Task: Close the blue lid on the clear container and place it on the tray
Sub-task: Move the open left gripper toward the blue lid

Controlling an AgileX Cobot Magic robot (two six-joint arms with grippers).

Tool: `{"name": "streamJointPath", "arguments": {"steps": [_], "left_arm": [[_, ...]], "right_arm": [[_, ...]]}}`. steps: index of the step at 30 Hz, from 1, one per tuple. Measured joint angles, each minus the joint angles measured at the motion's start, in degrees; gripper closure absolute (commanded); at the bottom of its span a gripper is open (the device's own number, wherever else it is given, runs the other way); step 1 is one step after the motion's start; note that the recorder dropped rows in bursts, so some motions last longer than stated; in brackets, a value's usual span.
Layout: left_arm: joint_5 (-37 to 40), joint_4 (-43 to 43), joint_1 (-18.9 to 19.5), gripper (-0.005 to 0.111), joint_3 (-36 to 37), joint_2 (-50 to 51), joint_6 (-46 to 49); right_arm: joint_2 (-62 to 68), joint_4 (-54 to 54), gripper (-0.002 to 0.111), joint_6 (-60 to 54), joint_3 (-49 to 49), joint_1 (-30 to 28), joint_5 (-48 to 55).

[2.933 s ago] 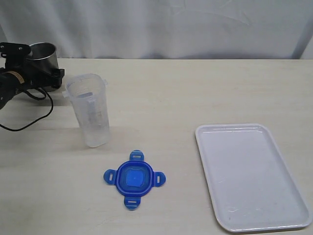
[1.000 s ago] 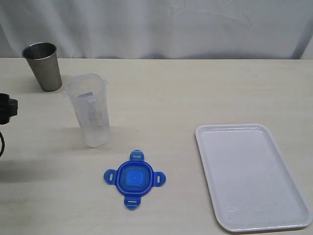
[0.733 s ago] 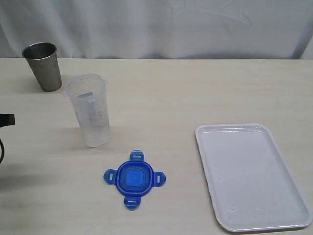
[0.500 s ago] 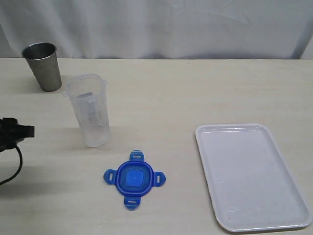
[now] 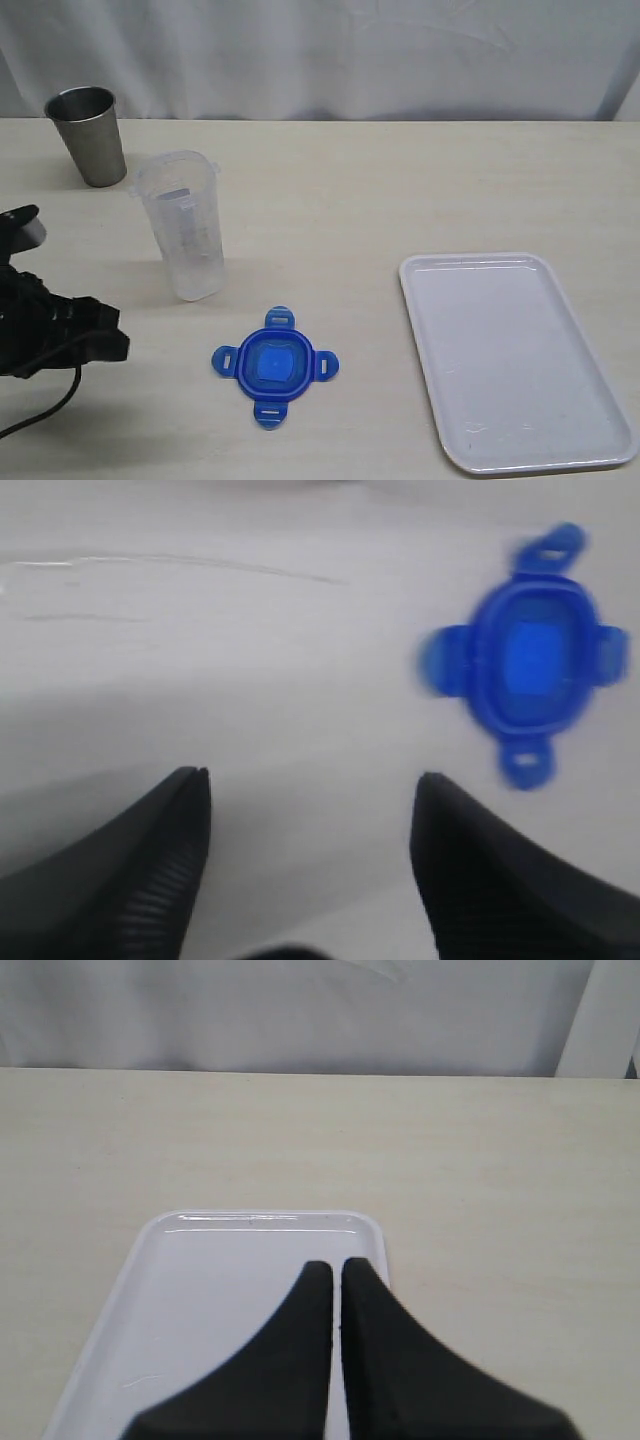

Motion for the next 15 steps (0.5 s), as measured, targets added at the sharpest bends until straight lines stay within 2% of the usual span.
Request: {"name": "streamJointPath", "arguments": {"steps": [4, 8, 15], "left_arm": [[4.19, -11.88, -0.42, 0.050, 0.00, 0.64, 10.99], [3.93, -13.99, -2.22, 0.050, 0.00, 2.94, 13.32], [0.21, -15.37, -11.33, 0.050, 0.00, 7.44, 14.08]], "right_arm": [[0.00, 0.00, 0.104, 0.00, 0.00, 0.00, 0.00], [0.00, 0.00, 0.104, 0.00, 0.00, 0.00, 0.00], [0.00, 0.00, 0.104, 0.00, 0.00, 0.00, 0.00]]}}
